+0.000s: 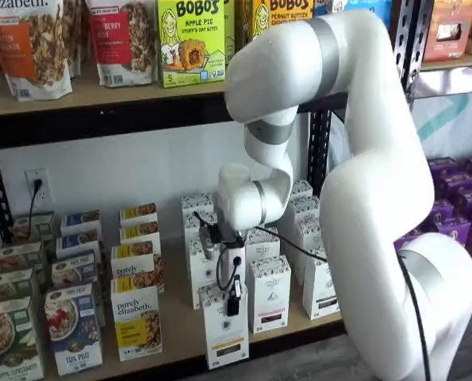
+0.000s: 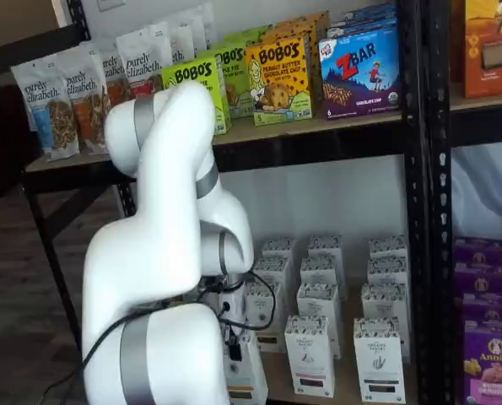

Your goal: Pick up the white box with a yellow strip in the middle, on the bottom shelf, the fourth box from the left

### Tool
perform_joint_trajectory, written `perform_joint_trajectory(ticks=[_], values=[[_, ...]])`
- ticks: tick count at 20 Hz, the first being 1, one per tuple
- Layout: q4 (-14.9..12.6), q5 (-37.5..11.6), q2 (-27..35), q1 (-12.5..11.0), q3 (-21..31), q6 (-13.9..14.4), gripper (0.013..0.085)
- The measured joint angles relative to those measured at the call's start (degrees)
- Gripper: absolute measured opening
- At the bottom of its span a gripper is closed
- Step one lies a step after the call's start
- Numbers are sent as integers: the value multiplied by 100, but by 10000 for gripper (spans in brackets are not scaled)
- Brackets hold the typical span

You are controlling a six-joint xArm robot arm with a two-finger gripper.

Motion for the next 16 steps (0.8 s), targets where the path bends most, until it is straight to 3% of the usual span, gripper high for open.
perform_joint_trajectory(ticks=[3, 7, 16], values=[[-81, -88, -344, 25, 404, 96, 530], [119, -56, -806, 59, 853, -57, 530], [-80, 36, -1801, 130, 1803, 208, 530]])
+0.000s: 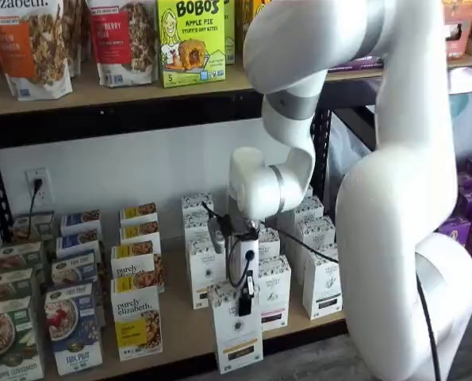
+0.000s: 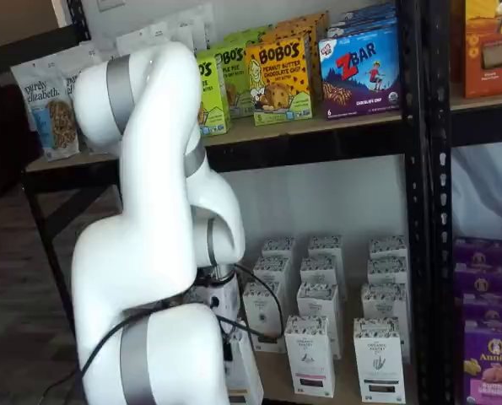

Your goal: Pick up the white box with a yellow strip in the middle, on the bottom shelf, the fourth box from the left

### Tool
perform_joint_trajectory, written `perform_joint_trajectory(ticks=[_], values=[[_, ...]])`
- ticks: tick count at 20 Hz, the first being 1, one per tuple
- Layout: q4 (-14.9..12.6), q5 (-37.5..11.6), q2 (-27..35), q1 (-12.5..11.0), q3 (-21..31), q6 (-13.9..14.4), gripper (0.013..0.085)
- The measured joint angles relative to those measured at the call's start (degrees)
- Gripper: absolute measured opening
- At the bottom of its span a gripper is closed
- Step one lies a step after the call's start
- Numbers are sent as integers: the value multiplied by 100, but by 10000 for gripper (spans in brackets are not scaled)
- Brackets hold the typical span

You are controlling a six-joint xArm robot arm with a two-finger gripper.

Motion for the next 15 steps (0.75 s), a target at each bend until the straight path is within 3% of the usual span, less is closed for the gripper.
perform_joint_trajectory(ticks=[3, 6, 12, 15], values=[[56, 87, -379, -16, 313, -63, 530], [-81, 197, -845, -57, 658, 34, 530], [218, 559, -1468, -104, 943, -262, 530], [232, 599, -1681, -119, 1038, -280, 530]])
